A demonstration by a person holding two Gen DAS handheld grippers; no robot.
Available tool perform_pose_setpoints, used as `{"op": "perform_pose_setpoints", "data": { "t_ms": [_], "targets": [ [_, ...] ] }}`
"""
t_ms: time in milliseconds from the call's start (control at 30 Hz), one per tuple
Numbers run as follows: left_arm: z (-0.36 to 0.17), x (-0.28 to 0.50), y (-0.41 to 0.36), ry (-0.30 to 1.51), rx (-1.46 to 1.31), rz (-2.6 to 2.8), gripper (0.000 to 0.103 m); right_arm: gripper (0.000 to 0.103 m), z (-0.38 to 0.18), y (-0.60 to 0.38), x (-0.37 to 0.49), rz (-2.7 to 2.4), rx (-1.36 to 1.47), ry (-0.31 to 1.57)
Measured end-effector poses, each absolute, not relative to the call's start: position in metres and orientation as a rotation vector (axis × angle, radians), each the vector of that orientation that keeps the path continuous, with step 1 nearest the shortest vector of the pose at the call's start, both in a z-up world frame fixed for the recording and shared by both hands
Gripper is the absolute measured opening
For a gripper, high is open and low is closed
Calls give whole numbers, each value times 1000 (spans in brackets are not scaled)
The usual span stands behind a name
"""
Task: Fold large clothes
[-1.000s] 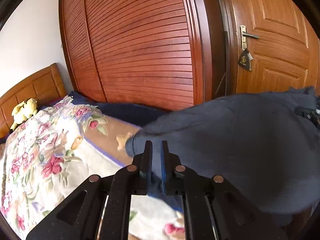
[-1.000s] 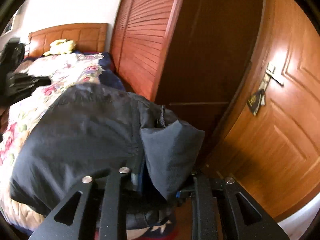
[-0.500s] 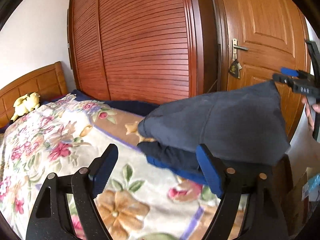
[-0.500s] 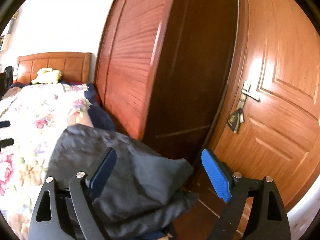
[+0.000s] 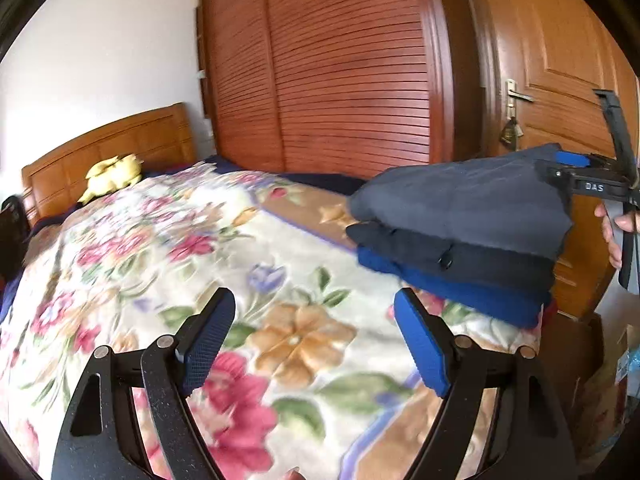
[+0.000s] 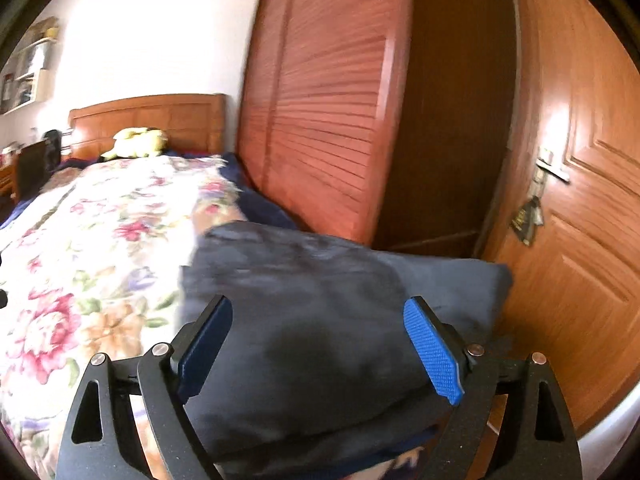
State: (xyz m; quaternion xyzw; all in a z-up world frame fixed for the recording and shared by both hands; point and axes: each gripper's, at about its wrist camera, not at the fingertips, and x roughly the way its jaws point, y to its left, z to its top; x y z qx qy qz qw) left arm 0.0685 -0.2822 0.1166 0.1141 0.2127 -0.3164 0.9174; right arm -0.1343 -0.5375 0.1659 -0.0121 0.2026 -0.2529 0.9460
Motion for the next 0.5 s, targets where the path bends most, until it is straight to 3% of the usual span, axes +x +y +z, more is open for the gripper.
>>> {"op": "perform_pose_setpoints", "data": {
  "t_ms": [167,500],
  "targets": [
    [102,61,-242,463,192,-604,82,97,162,-484,-132,-382,-3,373],
    [66,45,-154,475,163,-465,82,97,112,-370,-91,-118,29,378]
  ]
}}
